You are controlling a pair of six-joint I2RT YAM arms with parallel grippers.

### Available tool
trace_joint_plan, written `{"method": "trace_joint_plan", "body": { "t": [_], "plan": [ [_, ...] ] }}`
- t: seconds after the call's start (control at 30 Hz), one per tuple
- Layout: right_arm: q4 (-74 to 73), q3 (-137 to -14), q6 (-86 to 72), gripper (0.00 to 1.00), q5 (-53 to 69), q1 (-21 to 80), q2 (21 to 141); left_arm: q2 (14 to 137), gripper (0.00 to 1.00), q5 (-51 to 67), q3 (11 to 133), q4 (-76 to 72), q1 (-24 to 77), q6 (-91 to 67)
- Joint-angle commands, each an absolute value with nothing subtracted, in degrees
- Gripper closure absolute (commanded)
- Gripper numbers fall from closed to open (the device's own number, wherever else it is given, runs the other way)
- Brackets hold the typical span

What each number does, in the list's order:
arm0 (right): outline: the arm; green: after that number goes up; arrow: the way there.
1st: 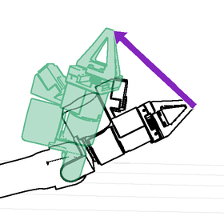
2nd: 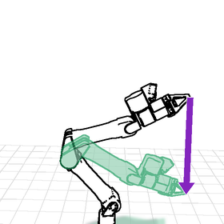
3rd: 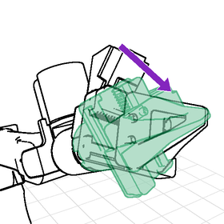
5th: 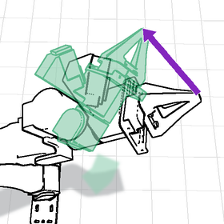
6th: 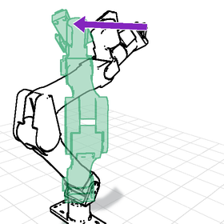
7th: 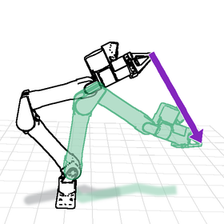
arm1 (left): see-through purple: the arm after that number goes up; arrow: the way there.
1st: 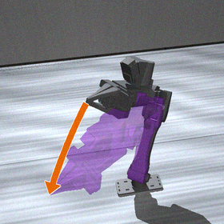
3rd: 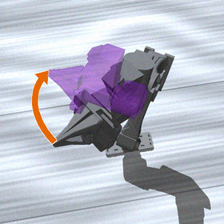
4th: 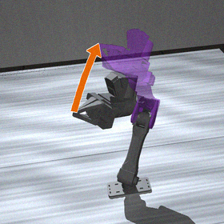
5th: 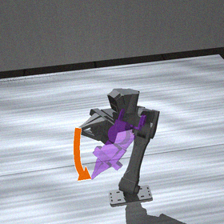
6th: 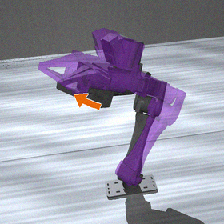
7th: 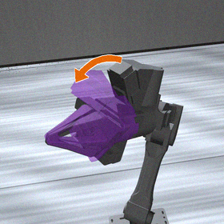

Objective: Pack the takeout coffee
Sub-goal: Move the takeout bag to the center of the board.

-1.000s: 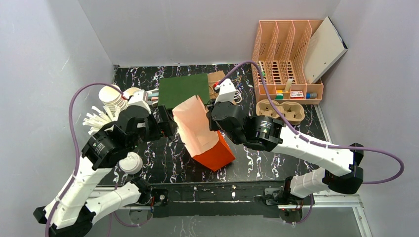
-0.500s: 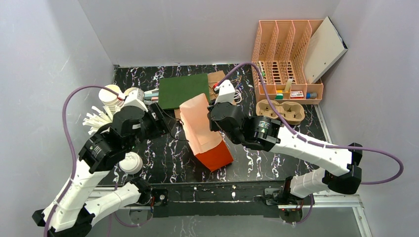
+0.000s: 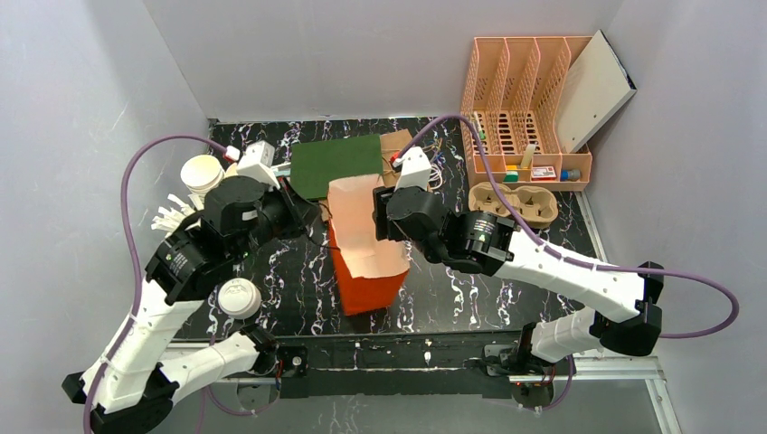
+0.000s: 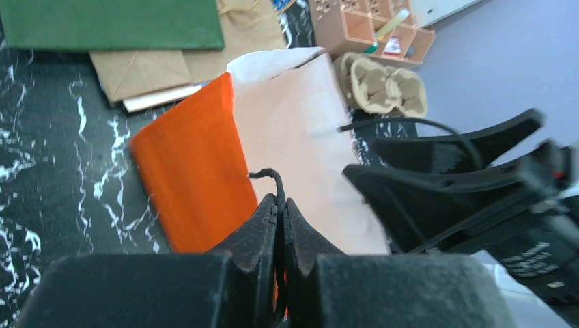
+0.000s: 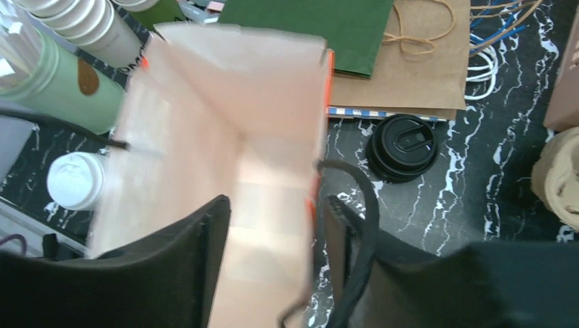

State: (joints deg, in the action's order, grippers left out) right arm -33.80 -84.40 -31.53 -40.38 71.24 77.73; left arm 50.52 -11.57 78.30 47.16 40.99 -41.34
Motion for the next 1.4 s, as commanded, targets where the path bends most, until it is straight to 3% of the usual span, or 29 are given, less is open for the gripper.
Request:
{"method": "trace_joint_plan", "body": {
  "t": [0.0,0.2,0.6,0.67,0.83,1.0,1.37],
  "plan": [
    [-38.4,-88.5,-32.0,0.34,-41.8,70.7,77.5,51.7,1.00,-11.9,83.6,46.8,40.7,-37.6],
    [-42.8,-90.9,-32.5,0.24,-39.8,70.2,80.2,51.1,1.00,-10.4,79.6,45.0,40.7,-37.9],
    [-38.8,-90.3,-30.3,0.25,-33.2,69.4,85.1,50.4,1.00,-10.8,80.4,45.8,40.7,-37.5],
    [-38.3,-90.3,-30.0,0.29,-32.3,68.6,85.6,50.1,1.00,-11.1,80.4,46.2,40.7,-37.4],
    [-37.6,-90.3,-29.8,0.51,-29.5,66.8,86.5,49.4,1.00,-12.0,79.9,46.6,40.7,-37.4],
    [-36.7,-90.5,-29.8,0.97,-29.5,66.9,86.1,49.4,1.00,-14.6,79.8,47.5,40.7,-36.6],
    [-40.9,-91.9,-33.4,0.99,-35.4,66.8,83.8,55.3,0.95,-23.6,83.8,50.3,40.8,-32.8]
  ]
}}
